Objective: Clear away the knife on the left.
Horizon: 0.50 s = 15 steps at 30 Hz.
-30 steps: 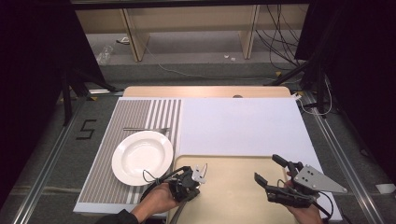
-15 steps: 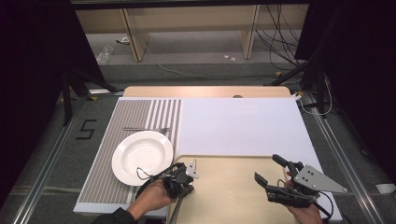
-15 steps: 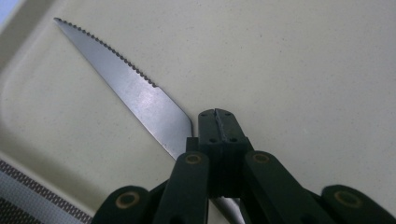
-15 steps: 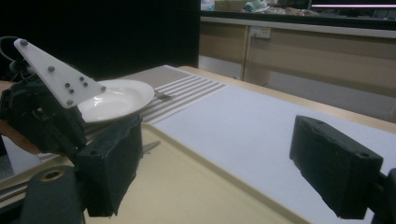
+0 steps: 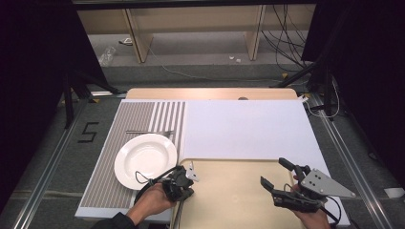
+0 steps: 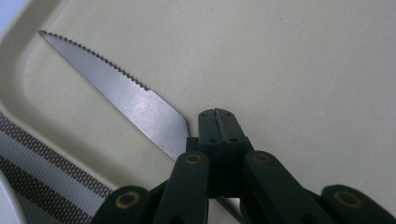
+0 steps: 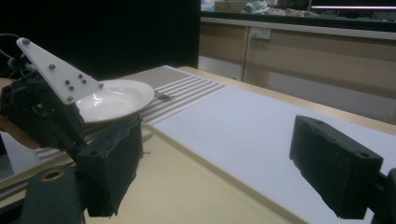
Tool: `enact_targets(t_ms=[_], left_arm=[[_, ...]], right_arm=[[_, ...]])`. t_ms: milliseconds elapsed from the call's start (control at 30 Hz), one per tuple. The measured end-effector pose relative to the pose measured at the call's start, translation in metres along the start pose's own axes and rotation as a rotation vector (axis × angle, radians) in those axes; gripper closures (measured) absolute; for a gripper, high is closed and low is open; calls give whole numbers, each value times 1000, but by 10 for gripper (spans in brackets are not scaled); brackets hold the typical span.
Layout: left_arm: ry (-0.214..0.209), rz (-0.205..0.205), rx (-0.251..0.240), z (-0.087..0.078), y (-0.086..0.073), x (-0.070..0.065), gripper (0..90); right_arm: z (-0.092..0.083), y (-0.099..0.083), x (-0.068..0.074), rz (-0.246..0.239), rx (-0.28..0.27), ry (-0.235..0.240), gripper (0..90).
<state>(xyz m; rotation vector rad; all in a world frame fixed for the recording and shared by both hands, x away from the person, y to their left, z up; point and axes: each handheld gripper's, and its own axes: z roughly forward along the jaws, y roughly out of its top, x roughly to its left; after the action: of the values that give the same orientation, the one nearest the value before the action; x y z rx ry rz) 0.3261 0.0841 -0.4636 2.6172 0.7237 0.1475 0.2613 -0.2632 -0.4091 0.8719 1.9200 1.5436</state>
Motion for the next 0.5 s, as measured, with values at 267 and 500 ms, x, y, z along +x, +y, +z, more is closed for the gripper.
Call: enact_targets(t_ms=[267, 500], left_arm=[[3, -18, 4, -3, -5, 6, 895], [-6, -29, 8, -4, -8, 7, 895]], right_arm=[[0, 0, 0, -2, 2, 1, 181], [0, 0, 0, -4, 3, 0, 181]])
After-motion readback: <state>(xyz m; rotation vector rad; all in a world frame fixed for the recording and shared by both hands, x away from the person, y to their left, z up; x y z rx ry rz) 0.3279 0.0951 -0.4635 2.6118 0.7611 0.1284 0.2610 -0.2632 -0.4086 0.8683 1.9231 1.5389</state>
